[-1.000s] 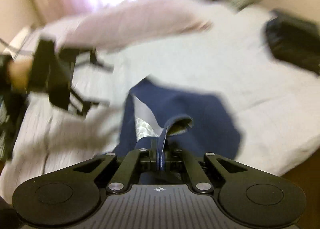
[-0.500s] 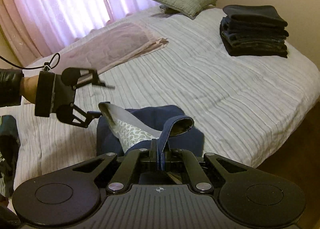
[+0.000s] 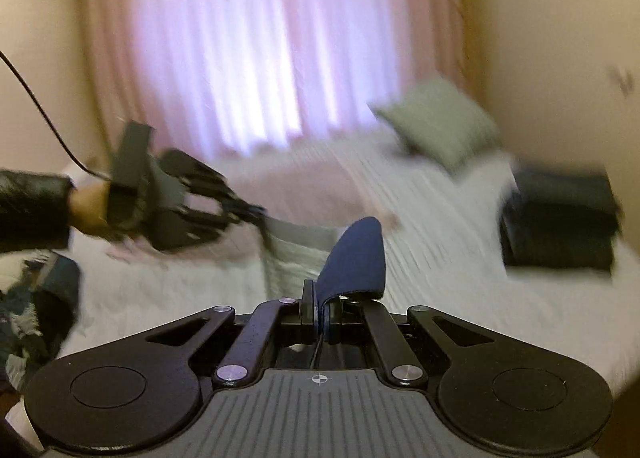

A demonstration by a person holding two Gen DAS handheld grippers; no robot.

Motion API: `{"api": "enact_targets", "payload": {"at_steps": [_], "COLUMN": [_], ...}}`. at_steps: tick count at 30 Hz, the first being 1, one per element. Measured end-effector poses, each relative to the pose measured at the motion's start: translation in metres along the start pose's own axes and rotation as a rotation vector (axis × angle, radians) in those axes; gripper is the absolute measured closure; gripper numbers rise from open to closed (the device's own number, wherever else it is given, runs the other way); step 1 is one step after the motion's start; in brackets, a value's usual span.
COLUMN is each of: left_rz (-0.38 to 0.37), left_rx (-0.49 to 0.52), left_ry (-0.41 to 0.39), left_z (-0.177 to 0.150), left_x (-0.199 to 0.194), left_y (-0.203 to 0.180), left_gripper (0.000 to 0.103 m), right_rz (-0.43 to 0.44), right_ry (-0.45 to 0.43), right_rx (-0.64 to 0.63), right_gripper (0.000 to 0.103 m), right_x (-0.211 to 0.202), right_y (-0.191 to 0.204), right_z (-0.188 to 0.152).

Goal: Fold clothes

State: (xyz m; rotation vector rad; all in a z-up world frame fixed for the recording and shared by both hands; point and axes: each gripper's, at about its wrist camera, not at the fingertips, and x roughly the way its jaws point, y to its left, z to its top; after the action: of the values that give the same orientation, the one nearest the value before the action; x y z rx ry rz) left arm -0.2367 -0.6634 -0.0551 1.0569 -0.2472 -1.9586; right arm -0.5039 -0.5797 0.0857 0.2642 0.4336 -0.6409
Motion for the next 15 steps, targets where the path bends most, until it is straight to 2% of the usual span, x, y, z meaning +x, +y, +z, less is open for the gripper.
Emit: {"api": "enact_targets", "payload": {"at_steps": [3, 8, 11, 15], "left_rz": [0.132, 0.355, 0.474, 0.620], "left_rx": [-0.068, -0.155, -0.153, -0.122], "left_ry": [-0.058, -0.126, -0.110, -0.067], "left_z": [0.009, -0.004, -0.019, -0.025], "left_x": [-0.049, -0.160, -0.237, -0.317], "left_y": [0.019, 0.046, 0.056, 0.073], "left_gripper": [0.101, 0.101, 0.101, 0.101], "right_rz": [0.053, 0.197, 0.310, 0.395], "right_ry": [-0.099, -0.245, -0.337, -0.453], "right_rx": [-0.077, -0.122, -0.160, -0.163], "right_gripper": [0.102, 0.102, 0.102, 0.103], "right_x": [-0.018, -0.039, -0.051, -0.067], "right_y": [0.062, 0.172, 0.225, 0.254], "right_z": [0.017, 0.027, 0.040, 0.067]}}
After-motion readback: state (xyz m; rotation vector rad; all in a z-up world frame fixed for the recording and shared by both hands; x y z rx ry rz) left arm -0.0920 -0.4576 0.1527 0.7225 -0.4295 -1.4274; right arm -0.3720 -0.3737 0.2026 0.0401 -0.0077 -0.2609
